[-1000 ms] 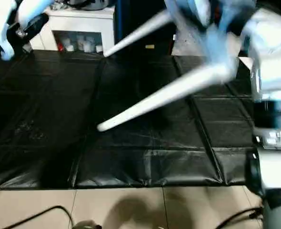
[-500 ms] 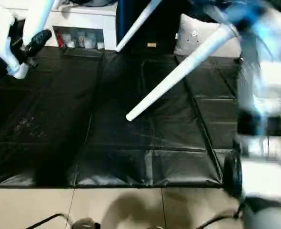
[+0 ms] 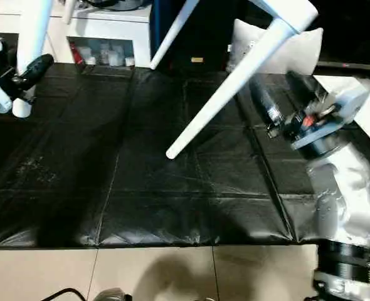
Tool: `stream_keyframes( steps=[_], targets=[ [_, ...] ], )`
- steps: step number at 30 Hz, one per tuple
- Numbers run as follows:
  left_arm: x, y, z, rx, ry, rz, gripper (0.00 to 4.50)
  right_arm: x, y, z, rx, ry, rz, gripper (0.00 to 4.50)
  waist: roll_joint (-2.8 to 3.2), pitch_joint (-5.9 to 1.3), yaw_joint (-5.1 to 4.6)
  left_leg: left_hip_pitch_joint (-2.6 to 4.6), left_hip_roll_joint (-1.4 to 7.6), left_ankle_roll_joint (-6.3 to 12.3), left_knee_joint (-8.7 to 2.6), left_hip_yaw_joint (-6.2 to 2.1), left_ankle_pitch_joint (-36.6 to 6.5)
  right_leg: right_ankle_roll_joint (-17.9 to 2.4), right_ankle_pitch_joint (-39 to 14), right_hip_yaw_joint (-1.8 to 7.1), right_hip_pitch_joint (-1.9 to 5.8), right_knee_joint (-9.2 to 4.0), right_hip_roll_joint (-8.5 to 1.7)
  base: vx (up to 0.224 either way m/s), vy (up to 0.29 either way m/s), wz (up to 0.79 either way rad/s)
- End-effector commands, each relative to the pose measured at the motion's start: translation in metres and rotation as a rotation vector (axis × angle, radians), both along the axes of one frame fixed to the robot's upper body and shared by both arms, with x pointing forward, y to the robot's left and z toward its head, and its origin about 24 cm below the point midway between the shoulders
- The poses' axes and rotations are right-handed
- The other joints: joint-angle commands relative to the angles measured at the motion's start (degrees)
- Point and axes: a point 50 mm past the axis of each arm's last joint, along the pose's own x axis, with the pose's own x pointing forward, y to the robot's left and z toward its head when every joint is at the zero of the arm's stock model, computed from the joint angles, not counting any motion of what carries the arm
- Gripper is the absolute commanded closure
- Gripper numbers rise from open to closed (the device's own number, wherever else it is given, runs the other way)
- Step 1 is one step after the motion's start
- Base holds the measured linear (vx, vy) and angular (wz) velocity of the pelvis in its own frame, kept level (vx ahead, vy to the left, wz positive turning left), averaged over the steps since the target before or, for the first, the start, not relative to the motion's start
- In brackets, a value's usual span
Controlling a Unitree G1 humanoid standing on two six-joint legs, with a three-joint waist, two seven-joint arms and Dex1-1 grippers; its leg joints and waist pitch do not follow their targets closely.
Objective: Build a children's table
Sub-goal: Flip table
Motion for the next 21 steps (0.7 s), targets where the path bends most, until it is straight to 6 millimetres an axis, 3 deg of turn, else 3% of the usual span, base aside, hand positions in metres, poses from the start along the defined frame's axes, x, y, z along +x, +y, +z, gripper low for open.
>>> stream_keyframes(
  steps=[1,3,6,7,12,14,16,18,21],
  targets=[
    [0.001,-0.004,-0.012,0.030,0.052,-0.039,2.94,0.008,-0.004,-0.002,0.026,0.041,-0.052,0.00,0.30,-3.56,-0.37,0.73,2.37,0.71,-4.72,-1.36,-14.29,-3.69,-26.93,3.19,2.27,-6.32,-5.32,0.000,0.000,0.00],
    [0.001,-0.004,-0.012,0.018,0.049,-0.045,2.95,0.016,0.000,-0.005,0.054,0.072,-0.043,0.00,0.18,-3.71,-0.37,0.88,2.25,0.63,-4.58,-1.21,-14.45,-3.78,-27.72,3.21,2.35,-6.42,-5.48,0.000,0.000,0.00],
    [0.001,-0.005,-0.014,0.025,0.053,-0.058,2.95,0.030,0.008,-0.009,0.080,0.095,-0.011,0.00,0.36,-3.94,-0.34,0.84,2.42,0.84,-4.52,-1.19,-13.28,-4.73,-24.85,3.37,2.31,-6.01,-5.45,0.000,0.000,0.00],
    [0.001,-0.005,-0.015,0.028,0.057,-0.063,2.95,0.038,0.015,-0.010,0.104,0.112,0.022,0.00,0.56,-4.24,-0.41,0.67,2.56,0.63,-4.50,-1.26,-12.47,-6.45,-21.64,3.40,2.48,-5.40,-5.44,0.000,0.000,0.00],
    [0.002,-0.007,-0.016,0.044,0.069,-0.090,2.95,0.064,0.029,-0.011,0.143,0.150,0.049,0.00,0.83,-4.47,-0.18,0.51,2.65,0.08,-4.37,-1.07,-11.03,-9.54,-15.77,3.61,2.74,-4.54,-5.53,0.000,0.000,0.00],
    [0.002,-0.008,-0.017,0.047,0.071,-0.101,2.95,0.069,0.033,-0.011,0.174,0.162,0.071,0.00,0.94,-4.45,-0.02,0.72,2.69,0.02,-4.35,-0.98,-11.49,-9.61,-15.97,3.66,2.68,-4.66,-5.52,0.000,0.000,0.00],
    [0.003,-0.009,-0.019,0.048,0.074,-0.109,2.96,0.077,0.042,-0.009,0.202,0.168,0.138,0.00,0.92,-4.45,-0.12,0.49,2.74,-0.03,-4.41,-1.02,-11.22,-10.05,-14.60,3.66,2.88,-4.40,-5.45,0.000,0.000,0.00],
    [0.003,-0.009,-0.021,0.024,0.080,-0.119,2.96,0.077,0.053,-0.002,0.201,0.130,0.247,0.00,1.00,-4.40,-0.05,0.59,2.82,0.15,-4.40,-1.02,-12.42,-9.85,-16.07,3.69,2.93,-4.60,-5.67,0.000,0.000,0.00],
    [0.001,-0.008,-0.031,-0.014,0.105,-0.135,2.96,0.071,0.059,0.007,0.177,0.064,0.377,0.00,1.03,-4.56,0.07,0.34,2.98,0.49,-4.42,-1.14,-11.05,-9.73,-14.23,3.68,3.11,-4.32,-5.58,0.000,0.000,0.00]
  ],
)
